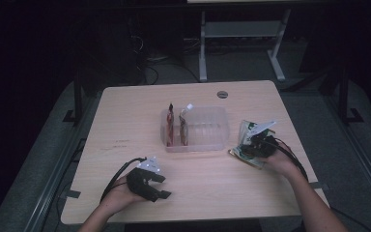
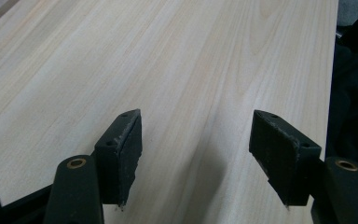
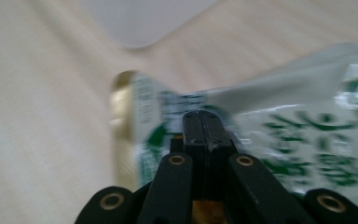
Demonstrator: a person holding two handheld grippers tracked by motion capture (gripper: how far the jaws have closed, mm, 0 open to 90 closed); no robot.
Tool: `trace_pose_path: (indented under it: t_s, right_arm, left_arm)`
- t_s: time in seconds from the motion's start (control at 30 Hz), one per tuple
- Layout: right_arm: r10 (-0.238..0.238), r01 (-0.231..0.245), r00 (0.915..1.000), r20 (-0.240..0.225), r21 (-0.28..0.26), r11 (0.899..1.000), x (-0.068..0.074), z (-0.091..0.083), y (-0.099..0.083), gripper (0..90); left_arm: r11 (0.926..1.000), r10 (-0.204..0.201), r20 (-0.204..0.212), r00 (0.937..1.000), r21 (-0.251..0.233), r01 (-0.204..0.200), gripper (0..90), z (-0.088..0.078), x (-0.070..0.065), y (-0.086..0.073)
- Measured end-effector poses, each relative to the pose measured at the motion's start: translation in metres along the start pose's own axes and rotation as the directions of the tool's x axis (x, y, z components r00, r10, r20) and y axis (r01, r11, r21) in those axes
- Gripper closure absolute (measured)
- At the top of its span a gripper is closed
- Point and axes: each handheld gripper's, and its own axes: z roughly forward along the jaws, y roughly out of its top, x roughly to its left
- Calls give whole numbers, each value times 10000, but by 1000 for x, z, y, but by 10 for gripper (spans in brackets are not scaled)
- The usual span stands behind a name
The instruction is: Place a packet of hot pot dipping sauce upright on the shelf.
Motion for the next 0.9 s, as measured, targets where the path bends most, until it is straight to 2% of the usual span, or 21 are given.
trace_pose_path:
  t_s: [0.07,0.13,0.2,0.3,0.37,0.4,0.53,0.7,0.8,0.9]
  right_arm:
    - [232,-222,9989,403,-249,9994,-11,-4,2,899]
    - [576,-550,9967,571,-460,9974,-21,-7,5,900]
    - [579,-547,9937,965,-347,9979,-29,-5,8,900]
    - [858,-820,9900,1116,-384,9959,-40,-2,9,900]
    - [872,-853,9886,1231,-201,9962,-44,1,6,900]
    - [1014,-998,9880,1164,-196,9948,-45,2,4,900]
    - [1024,-1029,9895,1023,-1,9947,-44,6,1,900]
    - [827,-847,9932,821,204,9962,-37,6,2,900]
    - [692,-710,9946,775,204,9973,-34,6,2,900]
    - [581,-588,9969,521,123,9982,-28,6,2,900]
  left_arm:
    - [10000,-29,10,10000,-56,30,340,0,1,0]
    - [10000,-40,12,10000,-54,41,340,0,1,0]
    - [10000,30,2,10000,11,-30,340,0,1,1]
    - [10000,21,15,10000,-6,-21,340,0,0,1]
    - [10000,-35,4,10000,-12,35,340,0,1,0]
    - [10000,-49,16,10000,-34,49,340,1,1,0]
    - [10000,-50,32,10000,-6,50,340,2,1,0]
    - [10000,14,41,10000,68,-14,340,2,0,0]
    - [10000,-58,45,10000,71,58,340,3,1,0]
    - [10000,-20,60,10000,67,19,340,3,1,0]
